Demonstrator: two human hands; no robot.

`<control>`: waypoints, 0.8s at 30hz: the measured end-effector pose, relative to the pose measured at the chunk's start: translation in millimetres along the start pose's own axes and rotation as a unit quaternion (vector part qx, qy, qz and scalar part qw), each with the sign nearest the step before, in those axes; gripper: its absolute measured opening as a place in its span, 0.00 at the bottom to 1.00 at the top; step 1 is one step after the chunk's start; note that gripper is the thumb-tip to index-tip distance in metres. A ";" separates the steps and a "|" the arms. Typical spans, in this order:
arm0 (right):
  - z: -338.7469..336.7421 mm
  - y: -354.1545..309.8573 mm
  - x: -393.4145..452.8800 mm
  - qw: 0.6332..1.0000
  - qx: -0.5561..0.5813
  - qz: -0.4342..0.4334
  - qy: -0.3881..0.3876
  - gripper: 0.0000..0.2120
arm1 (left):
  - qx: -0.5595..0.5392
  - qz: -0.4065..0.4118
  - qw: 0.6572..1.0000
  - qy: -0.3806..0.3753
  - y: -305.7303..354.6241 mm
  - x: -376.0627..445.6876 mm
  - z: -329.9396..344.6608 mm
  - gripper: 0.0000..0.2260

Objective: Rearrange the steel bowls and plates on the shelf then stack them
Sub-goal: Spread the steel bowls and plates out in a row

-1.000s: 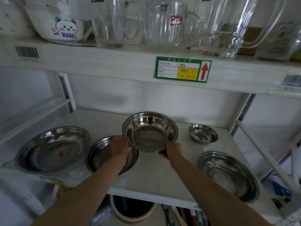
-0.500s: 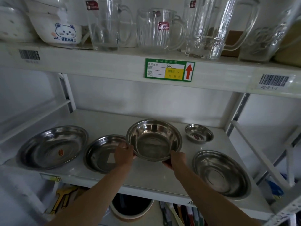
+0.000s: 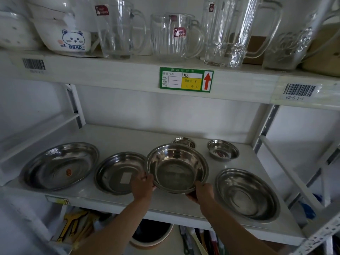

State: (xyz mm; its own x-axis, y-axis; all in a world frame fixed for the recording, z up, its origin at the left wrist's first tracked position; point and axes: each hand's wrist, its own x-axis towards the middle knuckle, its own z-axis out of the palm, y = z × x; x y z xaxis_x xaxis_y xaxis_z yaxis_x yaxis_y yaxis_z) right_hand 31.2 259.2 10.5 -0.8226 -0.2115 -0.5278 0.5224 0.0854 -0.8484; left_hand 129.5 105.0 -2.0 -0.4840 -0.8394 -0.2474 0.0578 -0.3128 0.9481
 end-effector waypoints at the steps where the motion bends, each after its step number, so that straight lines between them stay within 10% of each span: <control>1: -1.0 1.9 -0.1 1.000 -0.001 -0.001 0.001 0.05 | -0.004 -0.003 1.000 -0.001 -2.1 -0.7 -0.7 0.03; 24: -16.5 29.7 -1.4 1.000 -0.020 -0.011 0.016 0.06 | 0.009 -0.052 0.999 -0.003 -24.0 -11.3 -12.6 0.08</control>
State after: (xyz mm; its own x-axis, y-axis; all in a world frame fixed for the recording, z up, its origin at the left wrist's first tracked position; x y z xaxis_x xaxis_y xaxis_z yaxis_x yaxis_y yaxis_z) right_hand 44.1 278.1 -14.6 -0.8404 -0.1826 -0.5102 0.4961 0.1197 -0.8600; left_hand 144.6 116.4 -24.5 -0.4925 -0.7998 -0.3432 -0.0086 -0.3898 0.9209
